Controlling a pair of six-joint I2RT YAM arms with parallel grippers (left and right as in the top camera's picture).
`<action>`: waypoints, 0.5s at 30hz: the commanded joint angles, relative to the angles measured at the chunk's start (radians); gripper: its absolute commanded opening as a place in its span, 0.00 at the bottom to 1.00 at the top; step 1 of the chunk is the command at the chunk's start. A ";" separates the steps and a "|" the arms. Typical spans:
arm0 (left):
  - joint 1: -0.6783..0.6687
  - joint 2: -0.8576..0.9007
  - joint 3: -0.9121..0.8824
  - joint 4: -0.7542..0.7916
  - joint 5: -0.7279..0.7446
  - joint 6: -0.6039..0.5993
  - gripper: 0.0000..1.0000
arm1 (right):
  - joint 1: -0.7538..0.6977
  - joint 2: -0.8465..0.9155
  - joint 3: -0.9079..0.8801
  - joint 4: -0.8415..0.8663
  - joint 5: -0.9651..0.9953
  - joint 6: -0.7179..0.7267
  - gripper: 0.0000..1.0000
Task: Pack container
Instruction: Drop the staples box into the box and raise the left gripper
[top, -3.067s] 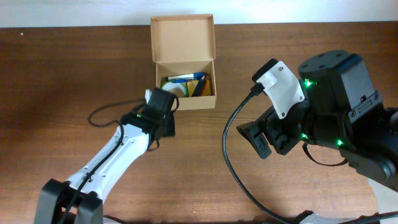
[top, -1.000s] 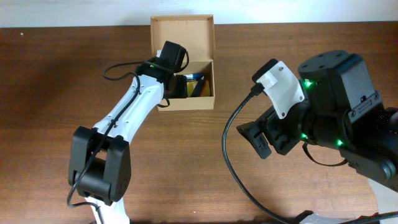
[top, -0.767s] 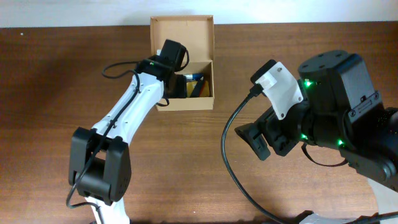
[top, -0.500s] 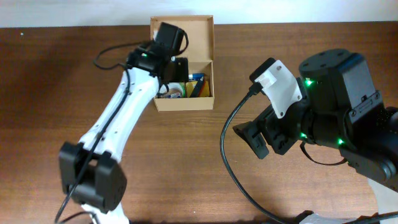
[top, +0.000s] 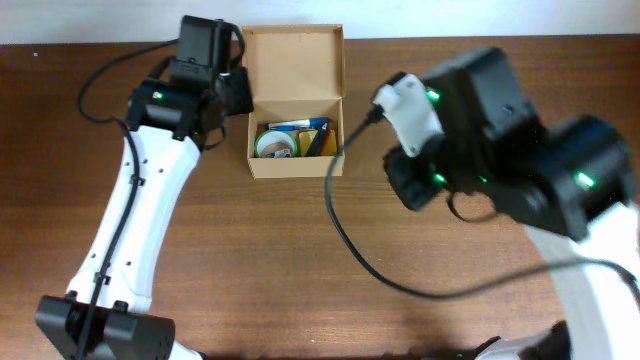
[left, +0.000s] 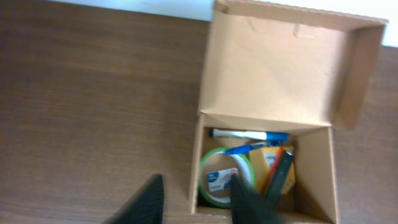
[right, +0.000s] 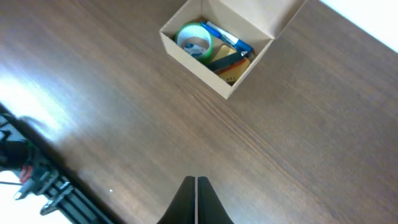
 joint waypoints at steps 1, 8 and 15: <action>0.030 -0.011 0.015 -0.002 -0.011 0.013 0.02 | 0.003 0.058 0.006 0.028 0.021 0.001 0.04; 0.058 -0.011 0.015 -0.002 -0.011 0.026 0.02 | -0.014 0.182 0.006 0.108 0.091 0.001 0.04; 0.060 -0.004 0.012 0.023 -0.011 0.028 0.02 | -0.090 0.275 0.006 0.171 0.084 0.080 0.04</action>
